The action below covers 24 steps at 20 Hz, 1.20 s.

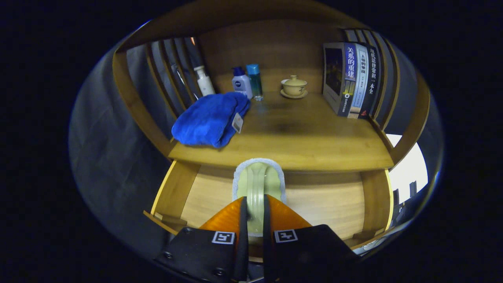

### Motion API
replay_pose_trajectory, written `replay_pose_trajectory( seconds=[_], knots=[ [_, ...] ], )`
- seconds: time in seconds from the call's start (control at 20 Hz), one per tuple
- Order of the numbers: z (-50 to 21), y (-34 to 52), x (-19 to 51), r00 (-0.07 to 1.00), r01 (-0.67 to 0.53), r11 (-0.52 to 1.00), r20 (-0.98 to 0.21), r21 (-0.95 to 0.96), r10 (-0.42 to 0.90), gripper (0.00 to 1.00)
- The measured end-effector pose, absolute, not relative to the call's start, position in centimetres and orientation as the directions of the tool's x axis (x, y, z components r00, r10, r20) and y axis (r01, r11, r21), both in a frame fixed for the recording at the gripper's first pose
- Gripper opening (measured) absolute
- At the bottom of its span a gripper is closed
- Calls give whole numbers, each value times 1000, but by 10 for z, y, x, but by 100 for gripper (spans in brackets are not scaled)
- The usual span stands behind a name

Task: Pull open the drawer, take out the items inside it, and place them on the countertop above the cabinet.

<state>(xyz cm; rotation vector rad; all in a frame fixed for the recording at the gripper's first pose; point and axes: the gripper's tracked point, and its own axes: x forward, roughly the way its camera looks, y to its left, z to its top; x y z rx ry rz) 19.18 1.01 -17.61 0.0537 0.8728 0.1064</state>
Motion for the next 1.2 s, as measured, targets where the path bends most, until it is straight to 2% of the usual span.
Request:
replay_pose_trajectory(
  seconds=[0.15, 0.5, 0.65, 0.9, 0.95, 1.2],
  knots=[
    [-159, -17, 227, 693, -30, 998, -719, 53, 59, 23],
    [-157, -33, 309, 789, 13, 991, -610, 133, 71, 23],
    [-164, -24, 315, 787, -10, 989, -609, 150, 100, 23],
    [-174, -24, 326, 785, 15, 990, -615, 142, 76, 25],
    [-173, -25, 327, 790, 14, 990, -608, 143, 77, 28],
    [-168, -25, 325, 799, -4, 990, -594, 144, 89, 68]
  ],
)
